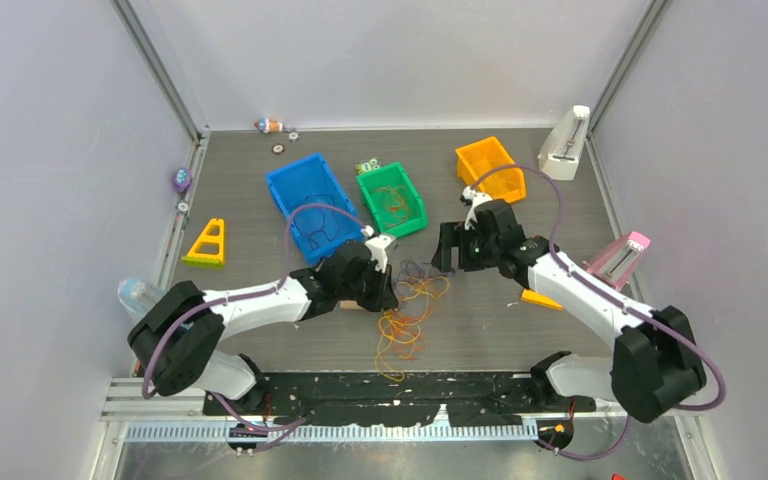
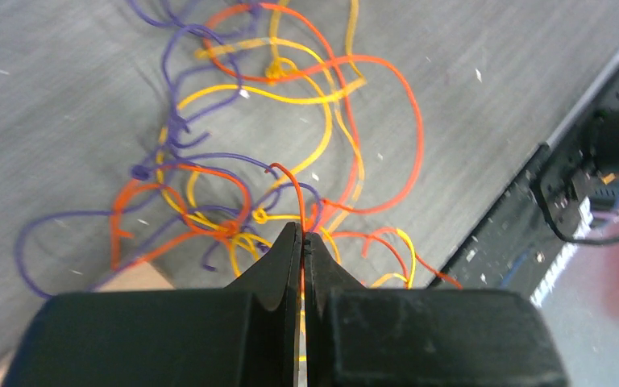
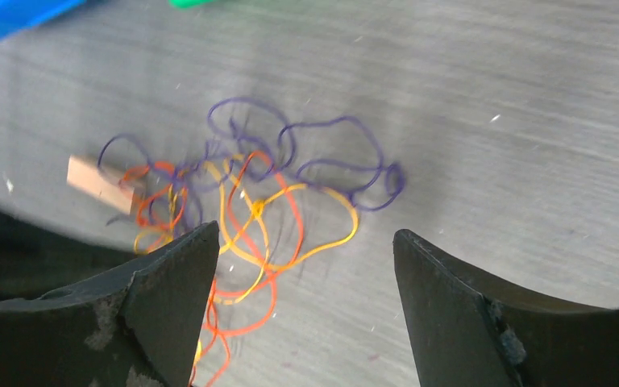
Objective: Untangle the cables
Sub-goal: Pick up the cable at the center of the board, then place the cable in the bin.
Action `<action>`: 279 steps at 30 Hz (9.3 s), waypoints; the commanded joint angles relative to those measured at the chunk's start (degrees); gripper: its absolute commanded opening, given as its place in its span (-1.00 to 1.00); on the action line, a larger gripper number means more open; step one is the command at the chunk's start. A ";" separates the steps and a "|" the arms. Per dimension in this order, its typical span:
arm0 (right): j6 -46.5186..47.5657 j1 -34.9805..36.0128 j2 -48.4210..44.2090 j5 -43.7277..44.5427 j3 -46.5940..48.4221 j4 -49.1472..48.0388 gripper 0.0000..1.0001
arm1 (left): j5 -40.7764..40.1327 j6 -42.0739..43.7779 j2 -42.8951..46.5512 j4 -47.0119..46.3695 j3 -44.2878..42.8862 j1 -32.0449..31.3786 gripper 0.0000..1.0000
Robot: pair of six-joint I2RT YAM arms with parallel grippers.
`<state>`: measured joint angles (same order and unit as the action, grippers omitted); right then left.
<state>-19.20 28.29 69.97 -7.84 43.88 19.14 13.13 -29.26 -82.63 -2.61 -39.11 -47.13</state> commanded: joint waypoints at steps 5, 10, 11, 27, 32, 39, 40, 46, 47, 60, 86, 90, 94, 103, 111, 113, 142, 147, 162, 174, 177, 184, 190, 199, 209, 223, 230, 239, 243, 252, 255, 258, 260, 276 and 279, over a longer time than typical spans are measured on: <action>-3.76 -2.37 8.76 1.78 4.52 -7.29 0.69 | -2.41 -3.41 7.38 -0.85 2.90 -4.76 -0.62; -3.74 -1.99 12.41 0.02 5.20 -9.66 0.69 | -12.08 1.12 13.88 9.22 -0.03 -4.44 0.37; -3.17 -1.78 13.49 0.11 5.58 -9.28 0.69 | -12.53 2.11 15.21 11.00 -1.29 -4.00 0.46; -0.67 2.22 24.03 10.82 15.31 -4.18 0.49 | -18.05 2.93 28.36 18.67 -0.66 7.36 0.99; 0.42 3.65 24.54 10.83 14.66 -3.36 0.41 | -18.06 3.24 29.44 19.97 -0.24 8.26 0.99; 1.68 3.94 21.41 13.25 10.60 -0.31 0.56 | -17.16 3.24 29.69 18.92 0.42 8.37 0.99; 1.57 3.95 21.33 14.11 9.89 -0.27 0.58 | -16.90 3.24 29.47 18.57 0.56 8.33 0.99; -0.58 3.94 22.85 13.92 7.56 -1.34 0.50 | -16.11 3.71 27.92 18.51 -0.28 8.41 0.99; -1.06 3.95 23.26 13.07 7.33 -2.01 0.46 | -16.16 3.91 27.92 18.56 -0.34 8.43 0.99; 1.63 3.96 13.35 7.86 9.21 -4.33 -0.89 | -11.01 6.29 28.08 14.14 -0.26 8.46 0.98; -1.20 3.96 -10.34 -17.85 12.41 -15.28 -0.89 | 4.77 8.28 16.69 -13.95 -8.45 8.39 0.93; -2.48 3.96 -10.52 -19.07 13.27 -16.19 -0.89 | 9.20 5.80 11.83 -16.55 -11.04 8.37 0.89; -3.56 3.96 -10.47 -19.29 13.95 -16.54 -0.89 | 14.69 4.09 8.54 -21.66 -11.79 7.64 0.66; -6.23 3.75 -10.18 -19.70 12.40 -19.65 -0.89 | 22.97 1.03 3.29 -26.24 -13.38 6.79 -0.19; -7.07 2.92 -12.59 -16.56 7.64 -21.78 0.72 | 17.39 2.71 5.85 -19.96 -13.93 7.61 -1.00; -6.44 2.60 -14.91 -14.45 3.88 -22.33 0.95 | 16.02 1.68 6.61 -17.69 -14.87 9.03 -1.00; -5.95 2.38 -6.82 7.35 -7.10 1.20 0.91 | 8.95 8.54 7.74 0.70 -10.49 10.71 0.35; -10.19 2.38 -3.82 11.42 -6.85 3.62 0.83 | 8.93 9.24 4.99 1.79 -13.09 9.94 0.49; -12.96 2.47 3.42 1.32 -9.12 -3.00 0.15 | 9.83 12.34 -8.44 10.45 -26.22 6.81 0.53; -17.85 2.40 -2.71 0.19 -14.14 -5.55 0.33 | 12.88 15.34 -16.05 16.00 -35.47 5.12 0.53; -10.53 2.45 -4.53 -2.71 -13.67 -6.82 0.33 | 13.25 16.52 -16.32 17.04 -35.94 5.17 0.53; 0.40 2.47 -10.00 -10.76 -15.74 -12.83 0.21 | 12.91 17.81 -14.97 18.87 -35.68 5.20 0.53; 1.97 2.60 -6.05 -12.30 -15.58 -15.46 0.13 | 15.30 15.44 -10.93 15.65 -33.08 5.38 0.53; 2.16 4.87 1.06 -14.08 -13.54 -15.93 -0.41 | 17.24 12.48 -4.03 11.51 -28.79 8.00 0.53; -0.11 4.91 -10.31 -20.06 5.61 -3.72 -0.89 | 20.31 10.70 4.95 3.92 -22.92 10.28 0.54; -17.54 4.40 -6.47 -29.00 36.84 -13.80 -0.89 | 26.29 7.68 14.12 -14.69 -16.03 11.11 0.82; -23.09 2.68 -2.99 -29.82 42.75 -21.10 -0.89 | 21.51 5.16 3.05 -23.00 -8.57 8.14 0.71; -29.03 -11.65 2.46 -28.48 60.44 -17.18 -0.89 | 22.91 -2.12 -11.18 -34.80 -3.37 5.46 0.28; -31.42 -18.88 5.66 -27.12 66.30 -16.80 -0.89 | 20.17 -1.69 -11.96 -34.40 1.18 4.60 0.09; -31.75 -27.20 14.69 -26.69 78.57 -13.25 -0.89 | 17.99 -0.12 -5.46 -31.84 11.86 4.51 -0.54; -33.20 -30.59 17.72 -26.99 82.54 -13.25 -0.89 | 17.36 0.53 -3.32 -29.07 13.57 4.51 -0.45; -34.92 -34.02 20.23 -27.24 87.97 -13.25 -0.90 | 16.03 1.52 -1.00 -26.60 15.05 4.51 -0.50; -35.54 -35.91 20.70 -27.62 89.51 -13.25 -0.89 | 14.38 2.07 1.29 -23.22 15.43 4.51 -0.56; -30.31 -39.24 22.03 -24.51 69.18 -16.10 -0.89 | 10.84 9.11 16.70 2.36 1.96 4.51 -1.00; -30.57 -39.23 23.05 -24.51 66.27 -18.04 -0.89 | 10.32 9.50 18.11 4.24 0.99 4.51 -1.00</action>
<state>-50.85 -10.66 92.27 -33.32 112.31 5.19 24.49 -21.96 -66.83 -3.73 -35.77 -42.41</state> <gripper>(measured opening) 0.070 0.006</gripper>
